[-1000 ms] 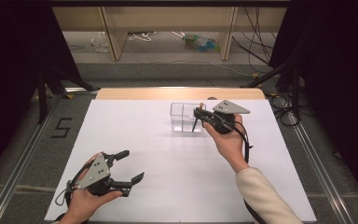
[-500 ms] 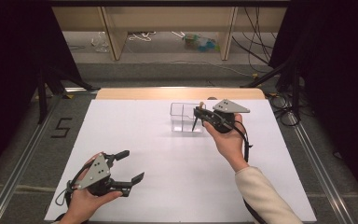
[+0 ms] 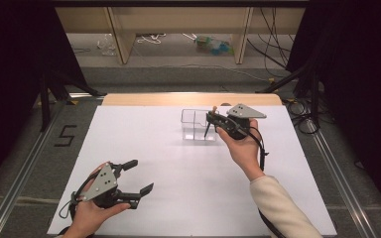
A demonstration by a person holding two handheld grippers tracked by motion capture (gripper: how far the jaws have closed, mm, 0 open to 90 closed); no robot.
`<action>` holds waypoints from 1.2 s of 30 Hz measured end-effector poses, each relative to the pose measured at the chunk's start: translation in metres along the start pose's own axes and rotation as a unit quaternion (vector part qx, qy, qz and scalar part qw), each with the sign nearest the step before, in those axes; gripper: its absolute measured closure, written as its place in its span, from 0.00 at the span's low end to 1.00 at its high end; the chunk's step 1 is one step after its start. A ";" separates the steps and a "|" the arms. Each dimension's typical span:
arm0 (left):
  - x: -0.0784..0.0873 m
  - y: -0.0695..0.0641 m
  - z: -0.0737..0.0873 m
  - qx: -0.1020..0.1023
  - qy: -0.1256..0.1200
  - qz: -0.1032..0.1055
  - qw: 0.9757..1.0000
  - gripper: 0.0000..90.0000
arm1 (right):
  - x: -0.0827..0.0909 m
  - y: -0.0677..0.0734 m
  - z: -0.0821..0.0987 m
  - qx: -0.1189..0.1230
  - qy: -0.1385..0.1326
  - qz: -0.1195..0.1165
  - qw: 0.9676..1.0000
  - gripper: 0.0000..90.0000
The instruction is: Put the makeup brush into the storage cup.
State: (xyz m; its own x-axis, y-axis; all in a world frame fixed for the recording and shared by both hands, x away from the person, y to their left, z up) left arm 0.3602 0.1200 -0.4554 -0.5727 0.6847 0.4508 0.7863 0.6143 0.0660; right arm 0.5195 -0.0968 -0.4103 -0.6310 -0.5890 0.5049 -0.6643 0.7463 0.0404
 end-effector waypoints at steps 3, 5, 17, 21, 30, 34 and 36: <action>0.000 0.000 0.000 0.001 0.000 0.000 1.000 0.16 | 0.000 0.000 -0.001 -0.005 0.002 -0.001 1.000 0.93; 0.000 0.000 0.000 0.000 0.000 0.000 1.000 0.16 | 0.000 0.000 -0.002 -0.005 -0.001 -0.003 1.000 0.93; 0.000 0.000 0.000 0.005 0.000 0.000 1.000 0.16 | -0.002 0.000 -0.009 0.002 -0.010 0.000 1.000 0.93; 0.000 0.000 0.000 0.005 0.000 0.000 1.000 0.16 | -0.003 0.000 -0.012 0.004 -0.012 0.001 1.000 0.93; 0.000 0.000 0.000 0.006 0.000 0.000 1.000 0.16 | -0.006 0.002 -0.013 -0.007 -0.008 -0.005 1.000 0.93; 0.000 0.000 0.000 0.006 0.000 0.000 1.000 0.16 | -0.007 0.000 -0.016 0.000 -0.013 -0.003 1.000 0.93; 0.000 0.000 0.000 0.006 0.000 0.000 1.000 0.16 | -0.008 0.002 -0.016 -0.010 -0.011 -0.009 1.000 0.93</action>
Point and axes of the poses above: each handheld gripper's, and its own axes: x roughly backward along the jaws, z roughly out of its underside, y roughly to its left, the point moved 10 cm from there along -x, roughly forward along the jaws, and after that the axes turned 15 degrees about y, right-handed, at the moved point
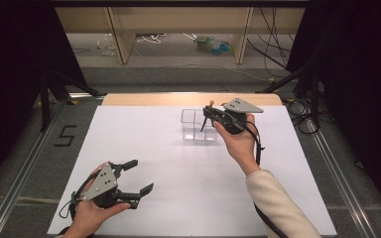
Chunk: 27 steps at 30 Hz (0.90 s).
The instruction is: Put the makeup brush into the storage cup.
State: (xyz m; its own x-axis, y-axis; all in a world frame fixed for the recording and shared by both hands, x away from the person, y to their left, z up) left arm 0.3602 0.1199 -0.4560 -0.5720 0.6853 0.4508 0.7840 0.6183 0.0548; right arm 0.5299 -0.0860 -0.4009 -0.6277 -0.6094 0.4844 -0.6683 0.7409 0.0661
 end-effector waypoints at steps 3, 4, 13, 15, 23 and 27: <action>0.000 0.000 0.000 0.000 0.000 0.000 1.000 0.16 | 0.000 -0.001 -0.001 0.001 0.001 0.003 1.000 0.93; 0.000 0.000 0.000 0.000 0.000 0.000 1.000 0.16 | -0.001 -0.002 -0.001 0.001 0.000 0.004 1.000 0.93; 0.000 0.000 0.000 0.000 0.000 0.000 1.000 0.16 | 0.000 -0.005 -0.006 0.005 -0.005 0.007 1.000 0.93; 0.000 0.000 0.000 0.000 0.000 0.000 1.000 0.16 | 0.000 -0.004 -0.006 -0.001 -0.004 0.005 1.000 0.93; 0.000 0.000 -0.001 0.001 -0.004 0.002 1.000 0.16 | 0.001 -0.009 -0.012 0.006 -0.016 0.014 1.000 0.93; 0.001 0.000 0.000 0.000 0.000 0.000 1.000 0.16 | 0.000 -0.008 -0.012 0.000 -0.014 0.011 1.000 0.93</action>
Point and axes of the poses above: each handheld gripper's, and its own axes: x roughly backward along the jaws, z roughly out of its underside, y roughly to its left, the point moved 10 cm from there along -x, roughly forward along the jaws, and after that the axes turned 15 degrees about y, right-handed, at the moved point
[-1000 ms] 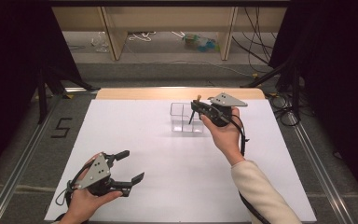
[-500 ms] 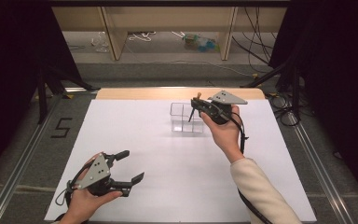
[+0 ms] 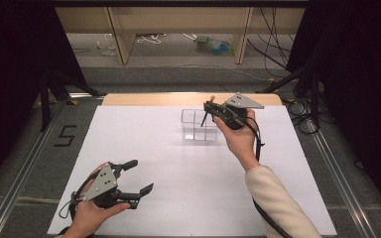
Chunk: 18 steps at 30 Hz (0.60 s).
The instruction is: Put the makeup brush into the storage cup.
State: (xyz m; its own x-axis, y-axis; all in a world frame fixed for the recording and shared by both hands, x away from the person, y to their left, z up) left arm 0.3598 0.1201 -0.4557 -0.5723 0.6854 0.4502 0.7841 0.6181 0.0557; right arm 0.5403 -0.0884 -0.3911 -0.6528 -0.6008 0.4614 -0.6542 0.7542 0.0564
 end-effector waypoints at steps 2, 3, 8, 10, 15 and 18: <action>0.000 0.000 0.000 0.000 -0.001 0.000 1.000 0.16 | 0.000 0.000 0.000 0.000 0.001 -0.001 1.000 0.93; 0.000 0.000 0.000 0.000 -0.001 0.000 1.000 0.16 | 0.000 0.000 -0.001 0.000 0.002 -0.002 1.000 0.93; 0.000 0.000 0.000 0.000 -0.001 0.000 1.000 0.16 | 0.000 -0.001 -0.004 0.002 -0.004 0.000 1.000 0.93; 0.000 0.000 0.000 0.000 0.000 0.000 1.000 0.16 | 0.000 -0.002 -0.005 0.009 -0.006 0.005 1.000 0.93; 0.000 0.000 0.000 0.000 0.000 0.000 1.000 0.16 | -0.001 -0.002 -0.005 0.003 -0.004 0.000 1.000 0.93; 0.000 0.000 0.000 0.000 0.000 0.000 1.000 0.16 | 0.000 -0.002 -0.006 0.001 -0.003 -0.001 1.000 0.93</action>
Point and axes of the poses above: each handheld gripper's, and its own axes: x roughly backward along the jaws, z roughly out of its underside, y roughly to its left, the point moved 10 cm from there along -x, roughly forward along the jaws, and after that the axes turned 15 degrees about y, right-handed, at the moved point
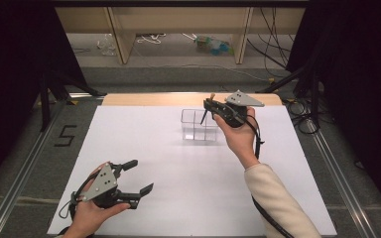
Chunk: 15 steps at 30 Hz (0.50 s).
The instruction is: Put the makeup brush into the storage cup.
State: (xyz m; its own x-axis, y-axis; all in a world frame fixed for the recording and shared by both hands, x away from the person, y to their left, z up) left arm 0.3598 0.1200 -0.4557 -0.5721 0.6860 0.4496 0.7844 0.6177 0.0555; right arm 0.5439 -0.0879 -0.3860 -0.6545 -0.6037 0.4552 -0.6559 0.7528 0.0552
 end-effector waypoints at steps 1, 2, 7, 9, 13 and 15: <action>0.000 0.000 0.000 0.000 0.000 0.000 1.000 0.16 | 0.000 0.000 0.000 -0.001 0.000 0.000 1.000 0.93; 0.000 0.000 0.000 -0.001 0.000 0.000 1.000 0.16 | 0.000 0.000 0.000 -0.001 0.000 0.000 1.000 0.93; 0.000 0.000 0.000 -0.005 0.001 0.001 1.000 0.16 | 0.000 -0.001 -0.002 -0.003 -0.003 0.000 1.000 0.93; 0.000 0.000 0.000 -0.003 0.000 0.000 1.000 0.16 | 0.000 -0.002 -0.003 -0.001 -0.006 0.002 1.000 0.93; 0.000 0.000 0.000 -0.006 0.000 0.000 1.000 0.16 | 0.000 -0.004 -0.005 -0.001 -0.007 0.006 1.000 0.93; 0.000 0.000 0.000 -0.005 0.000 0.001 1.000 0.16 | 0.000 -0.003 -0.005 -0.004 -0.006 0.002 1.000 0.93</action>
State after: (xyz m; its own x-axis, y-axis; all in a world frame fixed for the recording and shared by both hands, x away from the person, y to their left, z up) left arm 0.3598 0.1198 -0.4556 -0.5706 0.6867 0.4504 0.7878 0.6126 0.0641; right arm 0.5473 -0.0887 -0.3819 -0.6610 -0.6038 0.4455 -0.6507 0.7569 0.0606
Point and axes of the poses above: each handheld gripper's, and its own axes: x roughly backward along the jaws, z roughly out of its underside, y roughly to its left, the point moved 10 cm from there along -x, roughly forward along the jaws, and after that the axes turned 15 degrees about y, right-handed, at the moved point
